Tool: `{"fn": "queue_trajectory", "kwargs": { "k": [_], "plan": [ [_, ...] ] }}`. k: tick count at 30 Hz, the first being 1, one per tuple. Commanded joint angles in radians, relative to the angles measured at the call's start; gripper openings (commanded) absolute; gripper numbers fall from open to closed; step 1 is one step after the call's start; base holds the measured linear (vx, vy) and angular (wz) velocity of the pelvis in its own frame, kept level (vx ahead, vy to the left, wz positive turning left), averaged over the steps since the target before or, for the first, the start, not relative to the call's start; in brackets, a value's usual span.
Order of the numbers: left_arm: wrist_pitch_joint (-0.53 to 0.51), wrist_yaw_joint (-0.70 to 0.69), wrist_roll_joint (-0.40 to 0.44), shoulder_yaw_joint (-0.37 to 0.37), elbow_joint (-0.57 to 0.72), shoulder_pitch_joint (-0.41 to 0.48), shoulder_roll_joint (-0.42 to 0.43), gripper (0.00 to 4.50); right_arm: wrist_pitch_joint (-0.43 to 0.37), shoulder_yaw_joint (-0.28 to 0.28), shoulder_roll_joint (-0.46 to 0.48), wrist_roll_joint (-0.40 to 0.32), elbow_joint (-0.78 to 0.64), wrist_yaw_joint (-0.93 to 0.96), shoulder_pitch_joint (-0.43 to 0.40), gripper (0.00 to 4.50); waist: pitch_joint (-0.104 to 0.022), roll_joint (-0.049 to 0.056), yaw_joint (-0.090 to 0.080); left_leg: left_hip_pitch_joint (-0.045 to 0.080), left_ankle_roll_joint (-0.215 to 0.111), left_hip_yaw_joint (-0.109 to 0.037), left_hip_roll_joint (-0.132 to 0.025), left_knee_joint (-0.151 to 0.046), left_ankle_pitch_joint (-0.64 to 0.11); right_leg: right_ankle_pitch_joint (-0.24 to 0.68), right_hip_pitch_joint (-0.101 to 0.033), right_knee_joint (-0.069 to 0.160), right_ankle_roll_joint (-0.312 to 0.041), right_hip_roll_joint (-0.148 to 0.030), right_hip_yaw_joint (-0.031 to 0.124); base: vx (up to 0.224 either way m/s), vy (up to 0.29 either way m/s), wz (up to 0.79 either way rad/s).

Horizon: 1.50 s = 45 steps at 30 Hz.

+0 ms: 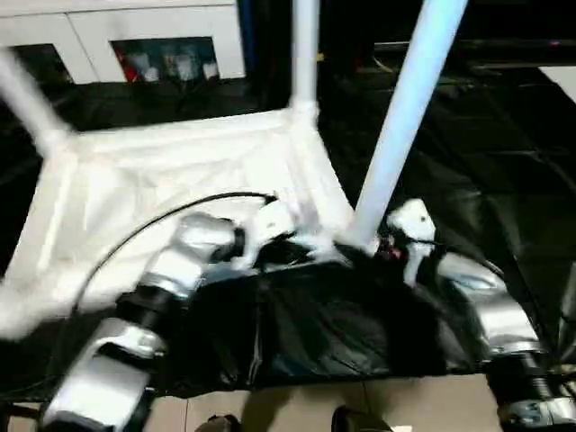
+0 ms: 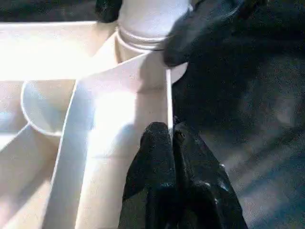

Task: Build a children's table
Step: Rotate leg to tighten

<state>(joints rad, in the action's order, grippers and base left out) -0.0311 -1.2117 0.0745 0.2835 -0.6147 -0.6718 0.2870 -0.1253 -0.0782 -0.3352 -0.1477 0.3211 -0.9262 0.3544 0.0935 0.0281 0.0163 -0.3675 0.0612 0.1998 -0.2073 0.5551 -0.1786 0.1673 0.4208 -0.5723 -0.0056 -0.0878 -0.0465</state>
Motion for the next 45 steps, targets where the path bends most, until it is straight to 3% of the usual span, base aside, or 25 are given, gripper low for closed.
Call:
{"fn": "queue_trajectory", "kwargs": {
  "k": [1, 3, 4, 5, 6, 16, 22, 25, 27, 30, 32, 35, 40, 41, 42, 43, 45],
  "plan": [
    [0.019, -0.035, 0.010, 0.048, -0.027, 0.006, -0.012, 0.00, -0.015, -0.055, -0.010, -0.020, -0.016, -0.092, -0.011, 3.66, -0.060, -0.012, 0.004, 0.007, -0.129, 0.001, -0.021, -0.048, -0.159, 0.065, -0.060, 0.048, -0.301, -0.036, 0.030, 0.000, 0.000, 0.00],
    [0.040, -0.072, 0.003, 0.051, -0.045, -0.002, 0.001, 0.00, -0.031, -0.066, -0.051, -0.041, -0.017, -0.178, -0.009, 3.66, -0.057, -0.009, 0.012, 0.009, -0.115, 0.001, -0.023, -0.049, -0.183, 0.123, -0.058, 0.050, -0.292, -0.037, 0.031, 0.000, 0.000, 0.00],
    [0.044, -0.083, -0.001, 0.051, -0.050, -0.004, 0.004, 0.00, -0.035, -0.069, -0.063, -0.047, -0.016, -0.203, -0.006, 3.39, -0.056, -0.010, 0.016, 0.012, -0.106, 0.001, -0.024, -0.051, -0.199, 0.149, -0.055, 0.053, -0.286, -0.037, 0.032, 0.000, 0.000, 0.00],
    [0.048, -0.105, -0.012, 0.048, -0.059, -0.009, 0.008, 0.00, -0.045, -0.073, -0.082, -0.057, -0.012, -0.245, -0.002, 3.33, -0.057, -0.017, 0.018, 0.011, -0.101, 0.000, -0.023, -0.051, -0.206, 0.168, -0.057, 0.051, -0.283, -0.037, 0.032, 0.000, 0.000, 0.00],
    [0.050, -0.117, -0.022, 0.045, -0.066, -0.012, 0.009, 0.00, -0.051, -0.076, -0.093, -0.064, -0.009, -0.268, 0.002, 3.33, -0.055, -0.015, 0.019, 0.011, -0.097, 0.001, -0.023, -0.052, -0.213, 0.182, -0.054, 0.054, -0.279, -0.039, 0.034, 0.000, 0.000, 0.00],
    [0.062, -0.179, -0.044, 0.037, -0.101, -0.022, 0.011, 0.00, -0.074, -0.106, -0.107, -0.075, 0.021, -0.347, 0.025, 2.58, -0.059, -0.022, 0.022, 0.007, -0.099, 0.000, -0.021, -0.048, -0.172, 0.180, -0.055, 0.050, -0.270, -0.041, 0.034, 0.000, 0.000, 0.00],
    [0.047, -0.165, -0.054, 0.026, -0.103, -0.015, 0.007, 0.00, -0.093, -0.090, -0.086, -0.091, -0.007, -0.319, -0.006, 2.49, -0.062, -0.022, 0.023, 0.007, -0.103, 0.001, -0.021, -0.046, -0.170, 0.186, -0.055, 0.051, -0.270, -0.043, 0.033, 0.000, 0.000, 0.00],
    [0.020, -0.091, -0.042, 0.010, -0.091, -0.009, -0.005, 0.00, -0.072, -0.050, -0.043, -0.072, -0.034, -0.184, -0.043, 2.49, -0.062, -0.020, 0.023, 0.005, -0.090, -0.001, -0.021, -0.049, -0.168, 0.199, -0.055, 0.052, -0.260, -0.043, 0.033, 0.000, 0.000, 0.00],
    [-0.044, 0.056, -0.012, -0.005, -0.052, 0.005, -0.043, 0.00, -0.081, -0.024, 0.034, -0.018, -0.071, 0.029, -0.097, 2.49, -0.059, -0.019, 0.016, 0.006, -0.057, -0.005, -0.022, -0.056, -0.217, 0.289, -0.052, 0.061, -0.236, -0.044, 0.034, 0.000, 0.000, 0.00],
    [-0.109, 0.154, 0.002, -0.012, -0.001, 0.025, -0.091, 0.00, -0.115, -0.009, 0.111, 0.021, -0.089, 0.192, -0.124, 2.48, -0.055, -0.018, 0.012, 0.013, -0.031, -0.009, -0.021, -0.061, -0.275, 0.410, -0.046, 0.076, -0.194, -0.045, 0.035, 0.000, 0.000, 0.00],
    [-0.152, 0.219, 0.011, -0.011, 0.037, 0.041, -0.137, 0.00, -0.124, 0.005, 0.176, 0.034, -0.082, 0.292, -0.124, 2.48, -0.052, -0.018, 0.005, 0.013, -0.011, -0.012, -0.019, -0.067, -0.312, 0.454, -0.040, 0.082, -0.169, -0.042, 0.034, 0.000, 0.000, 0.00],
    [-0.192, 0.306, 0.021, 0.004, 0.060, 0.049, -0.224, 0.00, -0.119, 0.019, 0.281, 0.061, -0.025, 0.464, -0.091, 2.48, -0.051, -0.018, -0.001, 0.023, 0.000, -0.014, -0.013, -0.067, -0.365, 0.538, -0.032, 0.093, -0.133, -0.042, 0.034, 0.000, 0.000, 0.00],
    [-0.166, 0.342, 0.037, 0.027, 0.035, 0.032, -0.259, 0.00, -0.101, 0.018, 0.340, 0.089, 0.022, 0.575, -0.049, 2.48, -0.063, -0.013, -0.009, 0.015, -0.014, -0.015, -0.008, -0.063, -0.324, 0.484, -0.038, 0.091, -0.122, -0.040, 0.036, 0.000, 0.000, 0.00],
    [-0.168, 0.343, 0.040, 0.027, 0.038, 0.034, -0.257, 0.00, -0.101, 0.020, 0.344, 0.095, 0.019, 0.586, -0.050, 2.83, -0.069, -0.007, -0.008, 0.014, -0.020, -0.014, -0.008, -0.062, -0.311, 0.453, -0.042, 0.088, -0.128, -0.040, 0.036, 0.000, 0.000, 0.00],
    [-0.168, 0.343, 0.040, 0.027, 0.038, 0.034, -0.257, 0.00, -0.101, 0.020, 0.344, 0.095, 0.019, 0.586, -0.050, 3.04, -0.070, -0.009, -0.009, 0.012, -0.022, -0.013, -0.008, -0.062, -0.303, 0.434, -0.043, 0.087, -0.131, -0.039, 0.036, 0.000, 0.000, 0.00],
    [-0.150, 0.321, 0.052, 0.030, 0.039, 0.039, -0.234, 0.00, -0.084, 0.039, 0.343, 0.097, 0.008, 0.600, -0.052, 3.18, -0.077, -0.002, -0.007, 0.013, -0.025, -0.014, -0.009, -0.060, -0.289, 0.397, -0.047, 0.082, -0.142, -0.038, 0.035, 0.000, 0.000, 0.00],
    [-0.147, 0.312, 0.057, 0.032, 0.045, 0.044, -0.224, 0.00, -0.078, 0.047, 0.340, 0.097, 0.000, 0.602, -0.056, 3.18, -0.081, -0.002, -0.007, 0.010, -0.030, -0.011, -0.010, -0.058, -0.264, 0.320, -0.050, 0.075, -0.167, -0.036, 0.035, 0.000, 0.000, 0.00]
  ]
}}
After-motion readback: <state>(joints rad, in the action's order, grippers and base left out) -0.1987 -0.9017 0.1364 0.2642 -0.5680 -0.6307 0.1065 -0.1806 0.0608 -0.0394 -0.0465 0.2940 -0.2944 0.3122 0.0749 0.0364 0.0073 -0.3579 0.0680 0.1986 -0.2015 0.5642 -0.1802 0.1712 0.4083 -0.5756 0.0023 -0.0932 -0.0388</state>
